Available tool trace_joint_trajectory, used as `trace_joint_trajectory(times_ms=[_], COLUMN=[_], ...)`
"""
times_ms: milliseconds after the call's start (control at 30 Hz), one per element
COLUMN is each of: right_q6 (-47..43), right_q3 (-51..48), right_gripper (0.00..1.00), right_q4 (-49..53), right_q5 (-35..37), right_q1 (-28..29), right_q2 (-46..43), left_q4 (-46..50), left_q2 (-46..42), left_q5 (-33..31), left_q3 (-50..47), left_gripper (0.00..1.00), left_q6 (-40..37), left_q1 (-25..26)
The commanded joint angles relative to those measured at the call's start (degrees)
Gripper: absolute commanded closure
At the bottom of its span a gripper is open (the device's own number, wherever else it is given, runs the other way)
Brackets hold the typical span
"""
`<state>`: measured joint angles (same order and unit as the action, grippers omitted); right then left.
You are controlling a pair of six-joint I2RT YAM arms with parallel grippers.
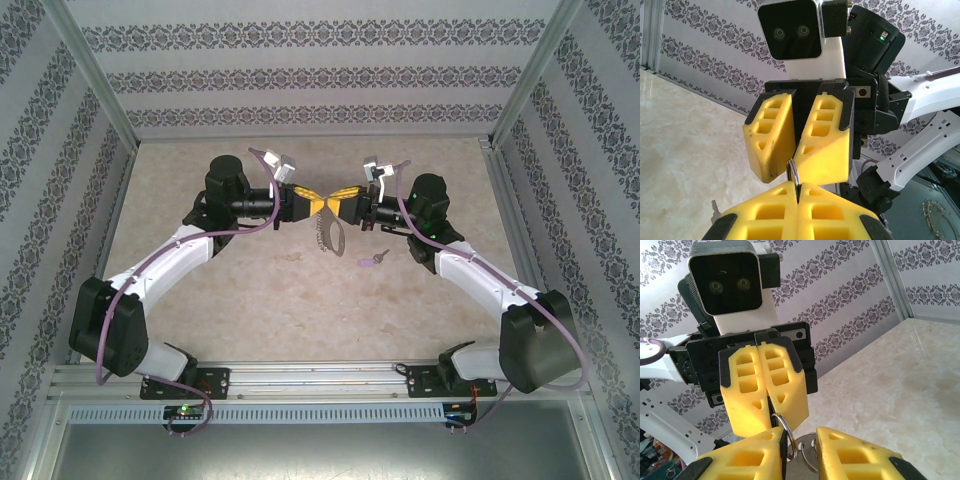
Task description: Put the keys on the keyring
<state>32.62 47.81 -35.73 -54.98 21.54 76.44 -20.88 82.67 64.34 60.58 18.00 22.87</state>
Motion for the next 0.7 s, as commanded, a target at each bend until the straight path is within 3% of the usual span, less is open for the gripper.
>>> trace_joint_trajectory(times_ms=[0,100,200,367,433,500,600,667], right_q6=[-1.48,-1.60,-1.74,-2.68,-3.11,-3.53,-4.00,-4.14], right_q3=[1.84,1.76,1.58,0.26,-0.80,-1.59,-2.46,-2.83], right_gripper=[0.77,0.83,0.99,1.00,1.00,1.00,1.00,1.00], right_q4=[-0.90,-0.88,-0.92,-1.00,-1.41,-1.78,-2.18,-2.65], right_q5=[-1.09,-1.01,-0.80,1.97,3.90,5.23,7.16,8.10], right_q1=[0.53,0.52,0.54,0.20,-0.28,-0.65,-0.93,-1.01], right_q2=[-0.77,-0.81,-0.95,-1.89,-2.70,-3.43,-4.44,-4.70], left_q4=[-0.47,-0.36,-0.12,-0.25,-0.75,-2.67,-3.00,-2.46], left_q2=[0.15,0.31,0.40,0.09,-1.14,-2.79,-5.45,-6.69], left_q5=[1.84,1.93,2.11,-0.79,-4.54,-8.09,-13.97,-17.61], left_q3=[2.05,2.10,2.32,2.10,1.33,-0.46,-2.13,-2.61], left_gripper=[1.00,1.00,1.00,0.97,0.78,0.67,0.39,0.14], left_q6=[-0.66,-0.58,-0.54,0.69,1.15,1.75,1.98,2.00], left_q1=[0.69,0.77,0.77,0.77,0.60,0.51,0.51,0.49])
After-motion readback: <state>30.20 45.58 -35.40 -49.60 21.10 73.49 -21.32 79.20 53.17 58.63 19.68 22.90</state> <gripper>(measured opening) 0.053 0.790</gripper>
